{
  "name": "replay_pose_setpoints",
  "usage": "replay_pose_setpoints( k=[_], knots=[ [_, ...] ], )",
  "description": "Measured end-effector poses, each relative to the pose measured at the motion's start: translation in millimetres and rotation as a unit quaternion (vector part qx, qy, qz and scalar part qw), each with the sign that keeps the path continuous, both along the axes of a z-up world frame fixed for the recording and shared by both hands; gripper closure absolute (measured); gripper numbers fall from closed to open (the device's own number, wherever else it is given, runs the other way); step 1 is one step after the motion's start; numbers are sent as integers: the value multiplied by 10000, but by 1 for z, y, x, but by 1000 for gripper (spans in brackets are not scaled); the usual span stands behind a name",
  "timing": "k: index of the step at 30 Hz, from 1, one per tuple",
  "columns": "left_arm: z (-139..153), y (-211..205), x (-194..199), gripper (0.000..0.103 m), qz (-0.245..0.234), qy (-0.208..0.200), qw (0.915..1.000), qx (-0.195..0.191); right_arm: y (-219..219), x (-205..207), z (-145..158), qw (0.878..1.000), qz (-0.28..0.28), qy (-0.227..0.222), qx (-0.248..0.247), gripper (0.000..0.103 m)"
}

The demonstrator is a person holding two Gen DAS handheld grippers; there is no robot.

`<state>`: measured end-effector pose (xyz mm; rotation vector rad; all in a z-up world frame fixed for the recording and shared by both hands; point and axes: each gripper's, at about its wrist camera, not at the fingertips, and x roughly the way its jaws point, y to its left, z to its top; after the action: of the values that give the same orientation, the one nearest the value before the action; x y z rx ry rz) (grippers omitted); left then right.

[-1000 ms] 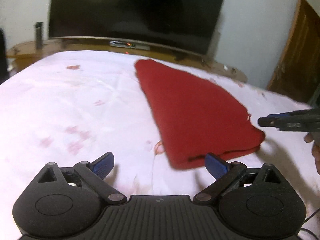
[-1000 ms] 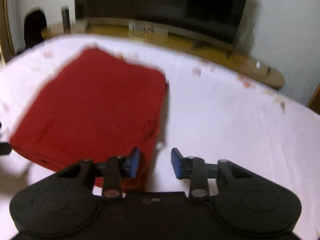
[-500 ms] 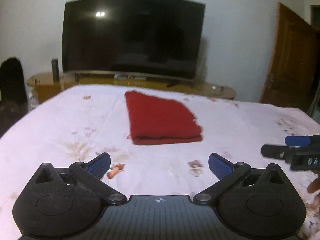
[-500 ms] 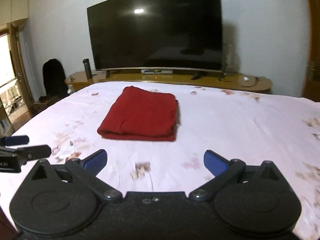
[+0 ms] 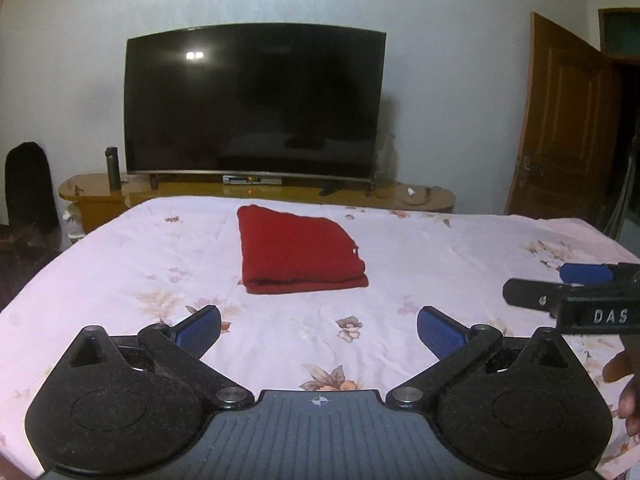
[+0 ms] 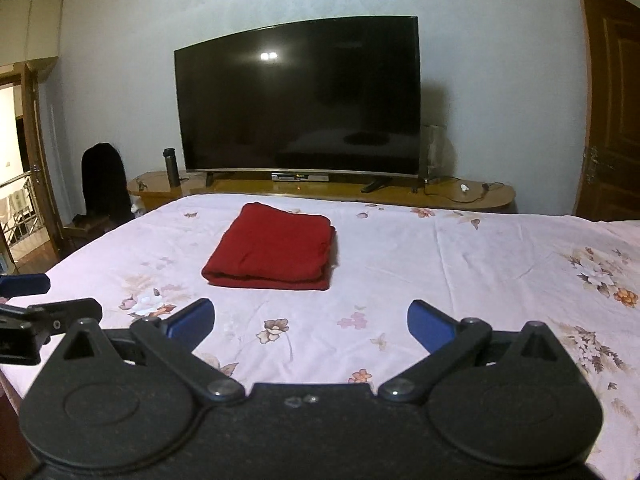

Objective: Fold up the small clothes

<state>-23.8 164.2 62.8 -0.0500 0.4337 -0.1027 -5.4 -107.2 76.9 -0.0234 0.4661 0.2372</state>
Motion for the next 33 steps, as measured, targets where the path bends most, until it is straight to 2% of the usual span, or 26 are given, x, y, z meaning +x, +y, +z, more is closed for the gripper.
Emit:
replay_pose_setpoints(
  k=[9,33],
  knots=[
    [1,0,-10,0,31,-39,10000,-45,8,-15,3,9997,115,-172,-111,1],
    [-2,-3,-4,0,-61,-89,9999,-26,6,-15,3,9998,-8,-142,-102,1]
  ],
)
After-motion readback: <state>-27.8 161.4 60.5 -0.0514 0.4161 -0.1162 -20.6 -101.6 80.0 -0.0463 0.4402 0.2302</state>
